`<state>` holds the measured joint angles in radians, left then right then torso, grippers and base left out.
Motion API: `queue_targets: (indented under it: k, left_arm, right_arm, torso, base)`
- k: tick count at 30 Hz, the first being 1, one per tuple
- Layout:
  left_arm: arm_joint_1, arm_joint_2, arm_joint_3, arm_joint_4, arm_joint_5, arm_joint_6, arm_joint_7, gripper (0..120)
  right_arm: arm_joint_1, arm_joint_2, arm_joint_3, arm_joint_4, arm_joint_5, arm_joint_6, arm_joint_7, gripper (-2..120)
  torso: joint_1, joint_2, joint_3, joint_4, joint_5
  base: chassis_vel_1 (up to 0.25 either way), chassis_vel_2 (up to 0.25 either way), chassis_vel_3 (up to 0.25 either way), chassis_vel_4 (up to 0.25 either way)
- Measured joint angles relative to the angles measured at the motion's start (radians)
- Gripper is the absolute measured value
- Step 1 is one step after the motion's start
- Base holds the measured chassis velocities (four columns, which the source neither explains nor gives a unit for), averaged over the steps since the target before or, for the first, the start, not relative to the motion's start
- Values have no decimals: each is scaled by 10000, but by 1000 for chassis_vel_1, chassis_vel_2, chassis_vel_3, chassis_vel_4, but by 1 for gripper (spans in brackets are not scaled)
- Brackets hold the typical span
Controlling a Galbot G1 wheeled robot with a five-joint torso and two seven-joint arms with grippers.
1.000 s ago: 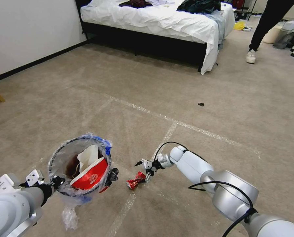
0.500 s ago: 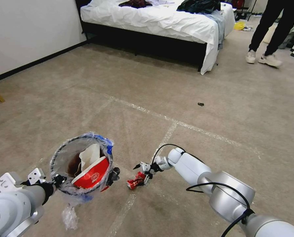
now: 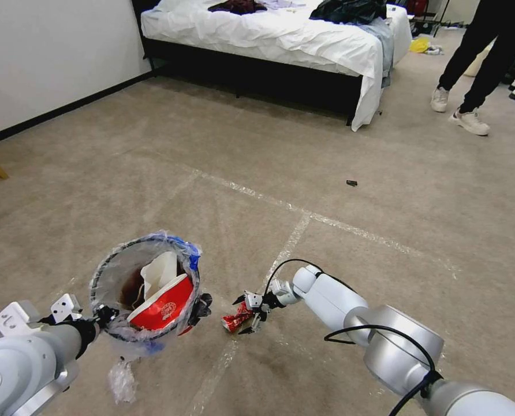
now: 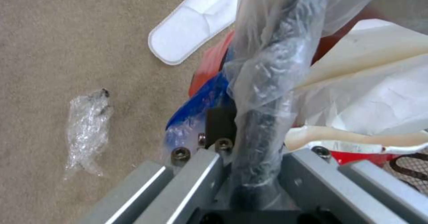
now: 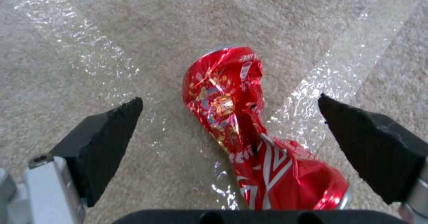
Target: Pick up the trash bin and place the garbage on the floor into it.
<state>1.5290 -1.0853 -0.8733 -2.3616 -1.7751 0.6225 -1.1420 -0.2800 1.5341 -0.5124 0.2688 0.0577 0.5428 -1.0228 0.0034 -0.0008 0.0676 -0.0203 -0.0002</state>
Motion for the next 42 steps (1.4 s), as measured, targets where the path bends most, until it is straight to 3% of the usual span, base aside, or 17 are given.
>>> queue_targets:
  k: [36, 42]
  left_arm:
    - [-96, -69, 172, 169, 208, 47, 156, 0]
    - [-77, -104, 206, 146, 293, 56, 199, 0]
  right_arm:
    - [-157, -146, 209, -244, 385, -615, -65, 100]
    - [-160, -225, 167, -193, 628, -979, 145, 88]
  torso:
    - [-1, 1, -1, 1, 3]
    - [-1, 2, -3, 2, 3]
  base:
    - [0, 0, 0, 0]
    - [0, 0, 0, 0]
